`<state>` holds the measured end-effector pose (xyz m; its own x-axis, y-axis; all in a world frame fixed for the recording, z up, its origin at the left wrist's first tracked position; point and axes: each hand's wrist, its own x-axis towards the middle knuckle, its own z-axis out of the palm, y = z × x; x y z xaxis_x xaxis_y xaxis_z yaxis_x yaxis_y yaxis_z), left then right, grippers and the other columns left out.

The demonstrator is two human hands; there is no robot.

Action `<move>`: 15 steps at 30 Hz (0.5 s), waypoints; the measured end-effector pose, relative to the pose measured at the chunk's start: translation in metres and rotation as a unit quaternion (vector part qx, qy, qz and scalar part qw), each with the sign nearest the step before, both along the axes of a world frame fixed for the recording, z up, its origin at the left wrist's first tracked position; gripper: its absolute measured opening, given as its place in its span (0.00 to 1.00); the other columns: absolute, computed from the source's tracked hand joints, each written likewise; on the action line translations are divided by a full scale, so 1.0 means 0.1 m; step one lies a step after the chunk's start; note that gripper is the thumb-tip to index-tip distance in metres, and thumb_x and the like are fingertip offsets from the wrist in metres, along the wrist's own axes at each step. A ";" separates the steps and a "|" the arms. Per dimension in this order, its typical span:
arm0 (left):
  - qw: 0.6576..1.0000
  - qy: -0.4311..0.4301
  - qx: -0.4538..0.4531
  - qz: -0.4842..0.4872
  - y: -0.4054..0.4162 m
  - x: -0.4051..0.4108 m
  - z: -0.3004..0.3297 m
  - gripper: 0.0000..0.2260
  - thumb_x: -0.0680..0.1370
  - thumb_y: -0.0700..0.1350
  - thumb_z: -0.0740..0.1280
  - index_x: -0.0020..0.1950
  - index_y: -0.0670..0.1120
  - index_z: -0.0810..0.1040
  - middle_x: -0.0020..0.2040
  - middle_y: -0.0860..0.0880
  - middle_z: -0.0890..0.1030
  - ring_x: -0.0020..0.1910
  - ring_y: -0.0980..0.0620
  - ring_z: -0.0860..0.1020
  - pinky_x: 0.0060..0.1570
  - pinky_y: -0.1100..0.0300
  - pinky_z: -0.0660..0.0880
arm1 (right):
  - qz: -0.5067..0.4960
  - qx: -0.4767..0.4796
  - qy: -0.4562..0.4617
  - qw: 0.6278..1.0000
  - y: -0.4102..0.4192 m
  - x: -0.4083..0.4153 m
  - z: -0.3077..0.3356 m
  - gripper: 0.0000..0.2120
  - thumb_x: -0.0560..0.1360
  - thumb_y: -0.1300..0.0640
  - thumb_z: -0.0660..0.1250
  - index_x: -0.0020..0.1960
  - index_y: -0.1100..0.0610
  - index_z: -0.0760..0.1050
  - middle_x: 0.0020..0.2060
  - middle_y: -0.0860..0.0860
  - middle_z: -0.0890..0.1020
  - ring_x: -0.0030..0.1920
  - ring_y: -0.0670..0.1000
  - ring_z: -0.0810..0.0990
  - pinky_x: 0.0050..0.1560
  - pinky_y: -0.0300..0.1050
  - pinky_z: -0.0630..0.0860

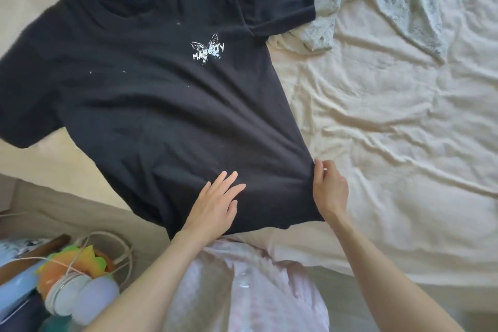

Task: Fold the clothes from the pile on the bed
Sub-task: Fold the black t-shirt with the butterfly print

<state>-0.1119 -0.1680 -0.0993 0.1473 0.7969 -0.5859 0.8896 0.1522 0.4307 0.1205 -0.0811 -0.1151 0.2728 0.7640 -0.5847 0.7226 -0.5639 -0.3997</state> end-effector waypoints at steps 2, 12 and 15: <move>0.995 -0.066 0.000 0.072 -0.14 -0.05 0.00 0.17 0.81 0.43 0.57 0.69 0.51 0.71 0.72 0.56 0.67 0.73 0.58 0.60 0.66 0.63 0.61 | -0.014 -0.007 0.032 0.999 -0.12 0.02 -0.02 0.15 0.79 0.42 0.55 0.46 0.53 0.70 0.35 0.42 0.76 0.36 0.43 0.74 0.34 0.43 0.66; 0.858 -0.039 0.064 0.508 -0.64 -0.82 -0.03 0.12 0.79 0.34 0.58 0.61 0.40 0.74 0.59 0.41 0.75 0.54 0.46 0.74 0.54 0.58 0.70 | 0.197 -0.020 -0.196 0.960 -0.48 0.26 0.04 0.21 0.81 0.43 0.52 0.39 0.58 0.66 0.28 0.51 0.71 0.30 0.55 0.70 0.30 0.47 0.60; 0.825 -0.034 0.049 0.562 -0.70 -1.09 -0.08 0.15 0.79 0.35 0.57 0.66 0.39 0.69 0.64 0.40 0.71 0.52 0.50 0.71 0.55 0.57 0.69 | 0.202 -0.009 -0.229 0.952 -0.47 0.23 0.06 0.18 0.82 0.47 0.52 0.42 0.60 0.67 0.34 0.56 0.76 0.33 0.57 0.70 0.31 0.48 0.62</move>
